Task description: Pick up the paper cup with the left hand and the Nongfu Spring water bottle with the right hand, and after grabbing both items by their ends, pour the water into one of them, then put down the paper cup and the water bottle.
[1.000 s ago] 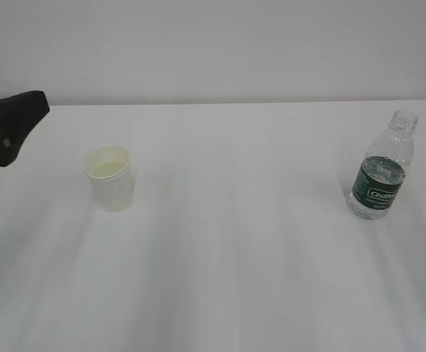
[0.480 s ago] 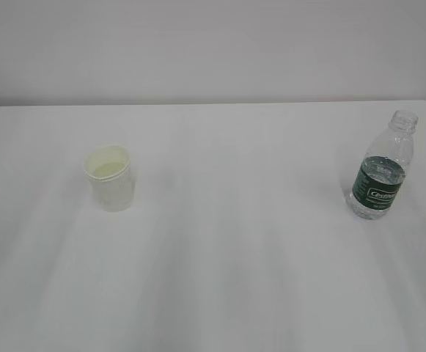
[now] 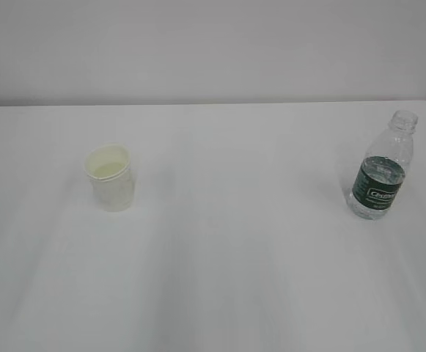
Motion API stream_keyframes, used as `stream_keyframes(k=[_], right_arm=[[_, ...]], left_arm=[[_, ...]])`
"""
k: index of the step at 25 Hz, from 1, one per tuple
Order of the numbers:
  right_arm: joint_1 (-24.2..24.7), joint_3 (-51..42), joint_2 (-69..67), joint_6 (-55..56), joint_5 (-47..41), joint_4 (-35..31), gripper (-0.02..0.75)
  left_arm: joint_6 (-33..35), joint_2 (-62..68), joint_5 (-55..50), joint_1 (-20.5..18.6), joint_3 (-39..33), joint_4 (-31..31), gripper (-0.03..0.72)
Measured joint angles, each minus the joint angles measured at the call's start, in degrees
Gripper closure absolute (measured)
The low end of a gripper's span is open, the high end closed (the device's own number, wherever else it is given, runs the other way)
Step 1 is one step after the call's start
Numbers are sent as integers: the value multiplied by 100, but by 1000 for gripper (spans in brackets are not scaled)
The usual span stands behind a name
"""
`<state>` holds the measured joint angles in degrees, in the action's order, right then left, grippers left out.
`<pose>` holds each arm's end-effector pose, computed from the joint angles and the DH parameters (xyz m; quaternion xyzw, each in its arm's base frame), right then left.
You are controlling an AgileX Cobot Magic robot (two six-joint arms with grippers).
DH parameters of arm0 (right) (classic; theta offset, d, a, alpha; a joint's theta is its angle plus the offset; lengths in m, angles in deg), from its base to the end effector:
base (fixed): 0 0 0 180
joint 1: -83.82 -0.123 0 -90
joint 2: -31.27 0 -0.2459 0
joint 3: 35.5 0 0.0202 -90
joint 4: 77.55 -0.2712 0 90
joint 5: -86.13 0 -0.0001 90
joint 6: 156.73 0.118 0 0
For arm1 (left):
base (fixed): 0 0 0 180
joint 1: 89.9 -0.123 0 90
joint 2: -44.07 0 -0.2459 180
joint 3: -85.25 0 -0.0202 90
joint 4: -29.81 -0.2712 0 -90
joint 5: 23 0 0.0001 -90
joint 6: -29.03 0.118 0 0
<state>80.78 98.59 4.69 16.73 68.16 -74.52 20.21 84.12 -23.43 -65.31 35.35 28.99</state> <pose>0.1505 0.0061 0.3329 -0.0713 0.7062 -0.0450 0.7030 0.1827 -0.0836 0.3008 0.1023 0.7020 -0.1977 0.6765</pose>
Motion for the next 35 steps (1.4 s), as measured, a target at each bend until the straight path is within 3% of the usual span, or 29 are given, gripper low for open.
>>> stream_keyframes(k=[10,35], right_arm=[[0,154,828,0,-1105,0,165],[0,1569,1145,50,-5319,-45,165]], left_arm=[[0,-731,-1418,0,394,-250,101],[285,-1084,-5898,0,1754,-398,154]])
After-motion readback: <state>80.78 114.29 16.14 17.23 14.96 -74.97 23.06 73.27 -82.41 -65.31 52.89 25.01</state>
